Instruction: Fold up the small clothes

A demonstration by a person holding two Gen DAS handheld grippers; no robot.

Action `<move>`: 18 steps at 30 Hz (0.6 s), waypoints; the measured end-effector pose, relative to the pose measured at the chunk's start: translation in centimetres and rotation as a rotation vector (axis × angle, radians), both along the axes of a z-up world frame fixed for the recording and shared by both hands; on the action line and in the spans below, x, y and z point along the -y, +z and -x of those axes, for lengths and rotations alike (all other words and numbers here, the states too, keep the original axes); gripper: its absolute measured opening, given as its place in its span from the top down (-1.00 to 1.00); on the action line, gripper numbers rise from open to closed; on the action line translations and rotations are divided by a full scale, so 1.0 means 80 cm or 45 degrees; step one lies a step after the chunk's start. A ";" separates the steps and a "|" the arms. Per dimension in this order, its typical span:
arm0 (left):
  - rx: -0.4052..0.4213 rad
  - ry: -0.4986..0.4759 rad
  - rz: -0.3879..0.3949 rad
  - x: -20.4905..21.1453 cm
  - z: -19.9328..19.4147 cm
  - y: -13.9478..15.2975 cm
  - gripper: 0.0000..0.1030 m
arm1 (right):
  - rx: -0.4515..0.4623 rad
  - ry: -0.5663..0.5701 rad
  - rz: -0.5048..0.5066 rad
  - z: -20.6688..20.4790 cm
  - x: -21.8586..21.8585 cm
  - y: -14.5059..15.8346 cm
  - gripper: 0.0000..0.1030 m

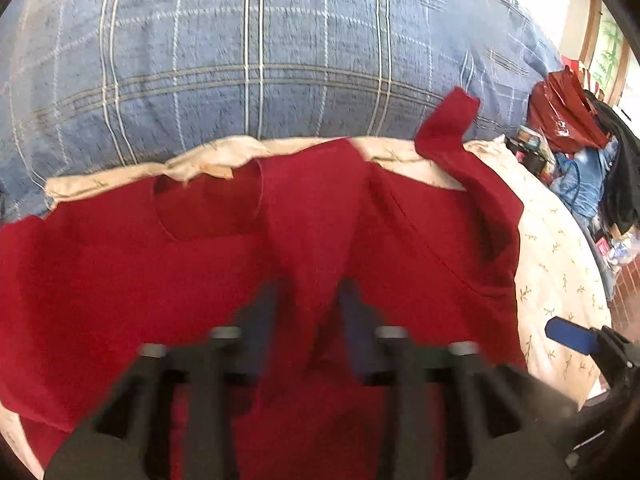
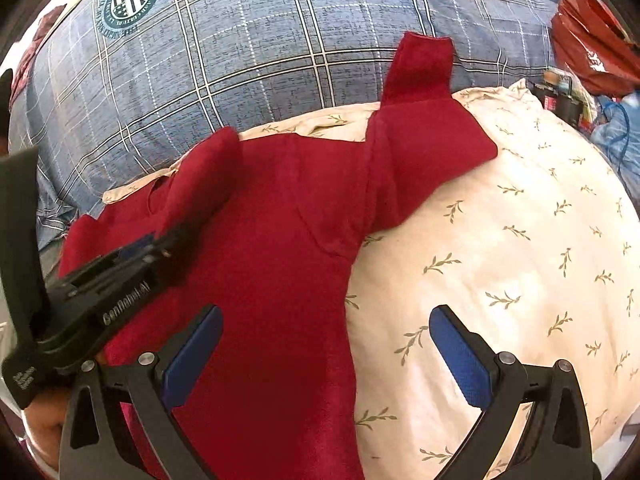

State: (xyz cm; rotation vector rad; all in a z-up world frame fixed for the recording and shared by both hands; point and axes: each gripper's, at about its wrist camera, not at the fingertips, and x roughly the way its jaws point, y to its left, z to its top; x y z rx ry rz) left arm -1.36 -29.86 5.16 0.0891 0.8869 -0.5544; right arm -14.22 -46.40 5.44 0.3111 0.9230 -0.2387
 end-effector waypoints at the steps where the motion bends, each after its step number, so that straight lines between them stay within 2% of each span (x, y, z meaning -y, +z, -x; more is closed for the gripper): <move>1: -0.005 -0.006 0.013 -0.003 0.002 0.000 -0.28 | 0.000 -0.002 0.000 0.000 0.000 0.001 -0.99; 3: -0.010 -0.018 0.019 -0.013 0.007 0.004 -0.29 | 0.006 0.000 -0.001 0.001 -0.001 0.003 -0.99; 5: -0.003 -0.029 0.030 -0.029 0.013 0.014 -0.41 | 0.017 0.004 0.000 -0.001 -0.002 0.007 -0.99; 9: 0.071 0.027 0.043 -0.077 0.026 0.037 -0.46 | 0.049 0.029 -0.002 -0.010 -0.006 0.016 -0.99; 13: 0.146 0.199 0.010 -0.146 0.029 0.046 -0.51 | 0.059 0.057 0.009 -0.025 -0.011 0.018 -0.98; 15: 0.178 0.314 -0.039 -0.183 0.026 0.043 -0.51 | 0.070 0.063 0.001 -0.036 -0.008 0.019 -0.98; 18: 0.147 0.437 -0.057 -0.225 0.017 0.031 -0.51 | 0.093 0.058 0.006 -0.058 0.000 0.019 -0.90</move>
